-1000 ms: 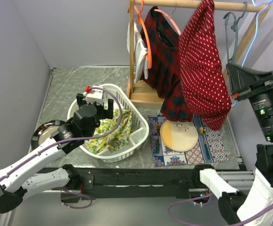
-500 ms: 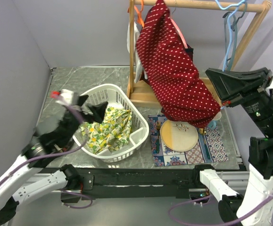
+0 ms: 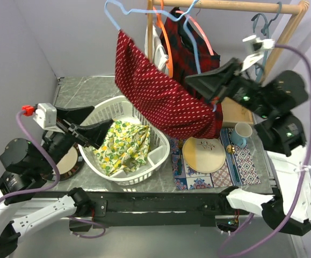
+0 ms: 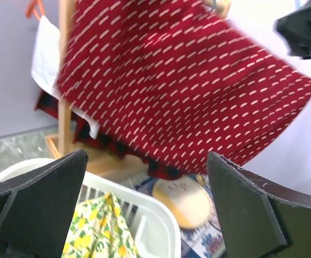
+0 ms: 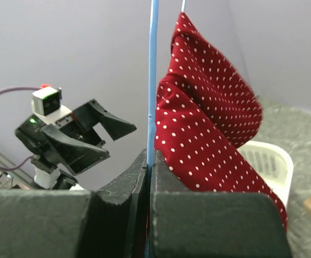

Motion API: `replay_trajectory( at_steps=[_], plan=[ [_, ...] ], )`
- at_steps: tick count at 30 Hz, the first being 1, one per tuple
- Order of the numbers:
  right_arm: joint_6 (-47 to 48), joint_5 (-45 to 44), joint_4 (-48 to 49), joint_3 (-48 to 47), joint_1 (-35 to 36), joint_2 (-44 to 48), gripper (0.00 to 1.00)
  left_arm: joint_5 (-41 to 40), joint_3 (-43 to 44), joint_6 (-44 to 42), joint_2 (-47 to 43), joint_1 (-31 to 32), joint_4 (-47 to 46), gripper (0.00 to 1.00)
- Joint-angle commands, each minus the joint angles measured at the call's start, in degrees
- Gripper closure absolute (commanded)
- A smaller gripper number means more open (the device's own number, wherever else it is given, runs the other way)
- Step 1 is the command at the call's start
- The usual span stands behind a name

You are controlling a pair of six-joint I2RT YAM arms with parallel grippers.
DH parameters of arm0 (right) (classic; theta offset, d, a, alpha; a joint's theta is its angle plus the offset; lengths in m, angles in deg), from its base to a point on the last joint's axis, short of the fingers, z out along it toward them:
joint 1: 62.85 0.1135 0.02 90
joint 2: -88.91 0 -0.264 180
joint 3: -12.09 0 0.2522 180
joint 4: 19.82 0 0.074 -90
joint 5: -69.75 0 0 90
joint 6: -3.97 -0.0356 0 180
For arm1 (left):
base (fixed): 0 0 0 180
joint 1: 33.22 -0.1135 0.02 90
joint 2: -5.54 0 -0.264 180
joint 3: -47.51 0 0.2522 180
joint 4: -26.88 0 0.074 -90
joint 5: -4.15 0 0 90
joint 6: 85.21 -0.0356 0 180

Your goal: Remove the skirt from the hanger

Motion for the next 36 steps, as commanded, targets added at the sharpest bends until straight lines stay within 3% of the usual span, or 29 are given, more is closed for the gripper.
replay_trajectory(
  at_steps=[1, 7, 18, 24, 25, 27, 28, 29, 36],
  plan=[
    [1.7, -8.2, 8.7, 4.5, 6.0, 2.9, 1.00, 4.2, -0.2, 2.9, -0.1, -0.2, 1.2, 0.01],
    [4.1, -11.4, 10.0, 6.0, 10.6, 2.1, 1.00, 6.3, -2.2, 4.2, -0.1, -0.2, -2.7, 0.03],
    [7.2, -14.9, 8.9, 8.0, 18.8, 1.7, 1.00, 7.3, 2.2, 2.9, 9.3, -0.2, -3.2, 0.03],
    [6.1, -10.4, 14.6, 15.3, 19.7, 3.8, 1.00, 10.0, 1.6, 2.8, 12.8, -0.2, -7.2, 0.01],
    [6.4, -10.4, 14.2, 15.6, 19.8, 3.7, 1.00, 11.6, 1.8, 2.7, 13.6, -0.2, -7.2, 0.26],
    [8.0, -13.1, 11.8, 16.0, 19.8, 4.2, 1.00, 11.9, 1.9, 2.7, 14.0, -0.2, -6.8, 0.63],
    [8.6, -14.7, 11.5, 16.5, 19.8, 4.7, 1.00, 11.5, 1.7, 2.7, 13.6, -0.2, -6.1, 0.93],
    [9.4, -16.1, 11.6, 17.9, 19.8, 5.4, 1.00, 9.8, 1.6, 2.8, 13.1, -0.2, -5.5, 0.99],
    [12.0, -25.8, 11.2, 24.0, 19.8, 11.2, 1.00, 0.6, 1.8, 4.9, 5.8, -0.2, -3.1, 0.99]
  ],
)
